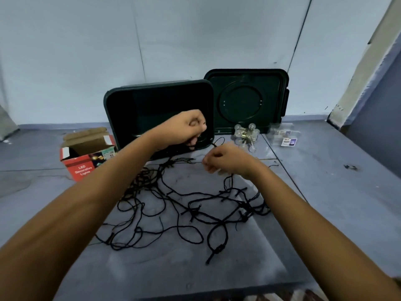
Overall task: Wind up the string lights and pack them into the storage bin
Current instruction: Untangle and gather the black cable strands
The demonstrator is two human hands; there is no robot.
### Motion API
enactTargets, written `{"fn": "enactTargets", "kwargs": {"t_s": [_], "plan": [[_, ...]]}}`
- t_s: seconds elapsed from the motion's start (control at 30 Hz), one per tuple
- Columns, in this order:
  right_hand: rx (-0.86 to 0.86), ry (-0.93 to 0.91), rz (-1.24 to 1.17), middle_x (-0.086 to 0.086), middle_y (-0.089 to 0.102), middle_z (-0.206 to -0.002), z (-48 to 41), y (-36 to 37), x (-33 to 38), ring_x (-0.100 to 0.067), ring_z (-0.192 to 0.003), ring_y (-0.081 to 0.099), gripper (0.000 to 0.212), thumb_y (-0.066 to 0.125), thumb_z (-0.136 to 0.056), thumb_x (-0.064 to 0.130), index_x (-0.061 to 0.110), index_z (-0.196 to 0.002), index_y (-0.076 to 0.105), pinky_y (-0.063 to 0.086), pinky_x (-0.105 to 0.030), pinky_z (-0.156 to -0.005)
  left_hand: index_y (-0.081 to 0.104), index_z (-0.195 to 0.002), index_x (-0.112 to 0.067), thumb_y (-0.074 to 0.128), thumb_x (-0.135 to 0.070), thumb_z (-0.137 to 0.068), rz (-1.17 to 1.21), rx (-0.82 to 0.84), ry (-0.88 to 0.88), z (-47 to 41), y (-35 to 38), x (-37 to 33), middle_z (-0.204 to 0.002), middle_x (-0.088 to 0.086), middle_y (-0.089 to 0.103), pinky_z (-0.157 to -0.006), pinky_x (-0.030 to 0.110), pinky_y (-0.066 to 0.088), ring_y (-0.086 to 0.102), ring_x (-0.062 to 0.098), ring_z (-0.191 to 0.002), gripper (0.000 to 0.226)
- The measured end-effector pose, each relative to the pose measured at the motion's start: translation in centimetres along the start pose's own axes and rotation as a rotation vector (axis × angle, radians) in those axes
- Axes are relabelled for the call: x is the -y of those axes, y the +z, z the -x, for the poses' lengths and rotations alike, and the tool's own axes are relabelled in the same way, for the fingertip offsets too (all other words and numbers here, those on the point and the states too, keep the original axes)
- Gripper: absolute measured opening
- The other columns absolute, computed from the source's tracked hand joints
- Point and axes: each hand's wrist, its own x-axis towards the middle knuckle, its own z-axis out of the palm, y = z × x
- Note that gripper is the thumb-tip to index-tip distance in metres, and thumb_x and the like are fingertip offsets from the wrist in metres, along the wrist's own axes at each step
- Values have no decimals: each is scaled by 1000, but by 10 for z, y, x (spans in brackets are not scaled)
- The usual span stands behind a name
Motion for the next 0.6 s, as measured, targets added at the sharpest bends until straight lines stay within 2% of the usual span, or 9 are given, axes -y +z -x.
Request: {"fn": "enactTargets", "kwargs": {"t_s": [0.13, 0.2, 0.23, 0.27, 0.33, 0.4, 0.43, 0.5, 0.6], "plan": [[111, -33, 181, -11, 65, -111, -10, 32, -4, -19, -95, 60, 34, 55, -91, 34, 6, -108, 65, 48, -31, -81, 46, -82, -14, 45, -8, -96, 256, -69, 14, -12, -3, -24, -65, 1, 45, -44, 20, 39, 40, 5, -47, 15], [172, -23, 244, -7, 58, -124, -15, 54, -5, -18, -109, 55, 51, 58, -87, 44, 10, -126, 55, 41, -26, -88, 48, -84, -15, 43, -4, -95, 372, -88, 0, -18, -1, -34, -66, 1, 45, -43, 18, 34, 38, 5, -47, 17], [198, -21, 261, -6, 57, -122, -17, 65, -5, -19, -111, 53, 55, 59, -87, 45, 10, -129, 51, 40, -26, -88, 50, -86, -15, 41, -1, -95, 391, -85, -6, -21, 1, -38, -68, 0, 46, -44, 18, 33, 39, 5, -49, 19], [210, -30, 281, -5, 58, -113, -18, 74, -7, -20, -106, 54, 50, 59, -86, 44, 10, -124, 54, 40, -28, -85, 51, -88, -15, 39, 0, -94, 375, -74, -10, -23, 3, -40, -71, 0, 50, -46, 18, 35, 42, 5, -52, 21], [178, -45, 362, 1, 54, -85, -22, 89, -14, -19, -88, 51, 27, 60, -87, 39, 12, -88, 60, 36, -31, -76, 54, -96, -14, 38, 1, -95, 288, -23, -21, -24, 7, -36, -80, 0, 57, -55, 18, 41, 51, 7, -65, 21], [117, -37, 407, 5, 44, -69, -23, 92, -20, -17, -78, 45, 33, 57, -88, 33, 18, -62, 44, 32, -31, -73, 55, -111, -11, 39, -3, -96, 171, 64, -62, -19, 9, -24, -95, 1, 62, -67, 18, 44, 56, 9, -82, 23], [100, -35, 392, 5, 46, -69, -24, 91, -23, -17, -76, 45, 34, 54, -91, 30, 17, -61, 43, 33, -30, -72, 53, -118, -11, 41, -6, -97, 90, 111, -88, -15, 9, -16, -104, 2, 63, -73, 17, 44, 58, 9, -91, 26], [52, -20, 235, -2, 56, -76, -21, 80, -23, -16, -70, 48, 27, 45, -95, 24, 13, -71, 53, 38, -26, -67, 52, -126, -17, 43, -15, -97, -104, 161, -126, -7, 6, 2, -119, 2, 61, -88, 20, 41, 55, 10, -108, 30], [-49, 33, -54, -1, 55, -66, -10, 52, -22, -13, -57, 50, 29, 35, -100, 29, 16, -79, 51, 39, -23, -53, 48, -131, -18, 40, -17, -98, -234, 123, -200, 10, 3, 33, -134, 4, 52, -99, 26, 36, 48, 15, -121, 34]]}}
